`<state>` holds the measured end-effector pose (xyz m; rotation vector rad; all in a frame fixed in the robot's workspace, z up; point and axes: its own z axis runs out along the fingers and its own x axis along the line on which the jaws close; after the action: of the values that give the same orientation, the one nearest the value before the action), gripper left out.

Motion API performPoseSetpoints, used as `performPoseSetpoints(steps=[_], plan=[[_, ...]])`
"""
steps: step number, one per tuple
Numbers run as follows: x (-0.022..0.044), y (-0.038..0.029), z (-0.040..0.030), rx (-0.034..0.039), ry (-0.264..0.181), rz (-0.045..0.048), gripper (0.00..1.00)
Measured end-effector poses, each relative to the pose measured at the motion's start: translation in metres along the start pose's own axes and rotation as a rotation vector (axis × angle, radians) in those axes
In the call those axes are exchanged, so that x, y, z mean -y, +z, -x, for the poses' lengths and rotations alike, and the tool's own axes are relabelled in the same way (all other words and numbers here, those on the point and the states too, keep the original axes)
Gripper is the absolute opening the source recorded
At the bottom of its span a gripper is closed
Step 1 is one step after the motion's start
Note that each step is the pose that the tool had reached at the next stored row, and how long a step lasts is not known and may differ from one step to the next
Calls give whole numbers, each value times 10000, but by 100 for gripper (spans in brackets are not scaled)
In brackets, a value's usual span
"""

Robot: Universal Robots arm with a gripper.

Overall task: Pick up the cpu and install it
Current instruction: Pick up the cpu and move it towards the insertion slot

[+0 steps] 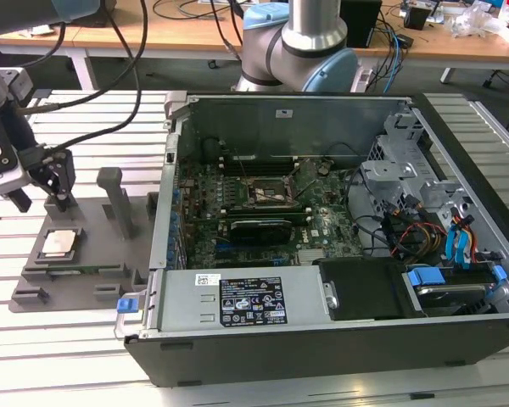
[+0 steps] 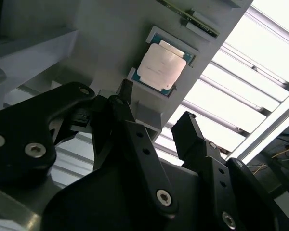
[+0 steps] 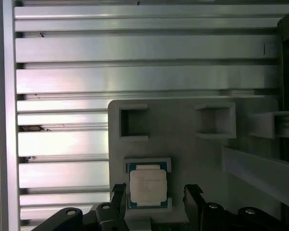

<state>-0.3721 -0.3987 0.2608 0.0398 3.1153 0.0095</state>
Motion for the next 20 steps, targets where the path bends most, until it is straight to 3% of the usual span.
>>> performPoseSetpoints(steps=[10, 12, 13, 14, 15, 20], plan=[[1, 148, -4, 0, 0, -9, 60], [0, 179, -6, 2, -3, -76, 60], [1, 183, -5, 2, -8, -141, 60], [1, 191, -5, 8, -26, -290, 60], [2, 215, -5, 9, -74, -328, 60], [15, 308, -8, 12, -475, -319, 60]])
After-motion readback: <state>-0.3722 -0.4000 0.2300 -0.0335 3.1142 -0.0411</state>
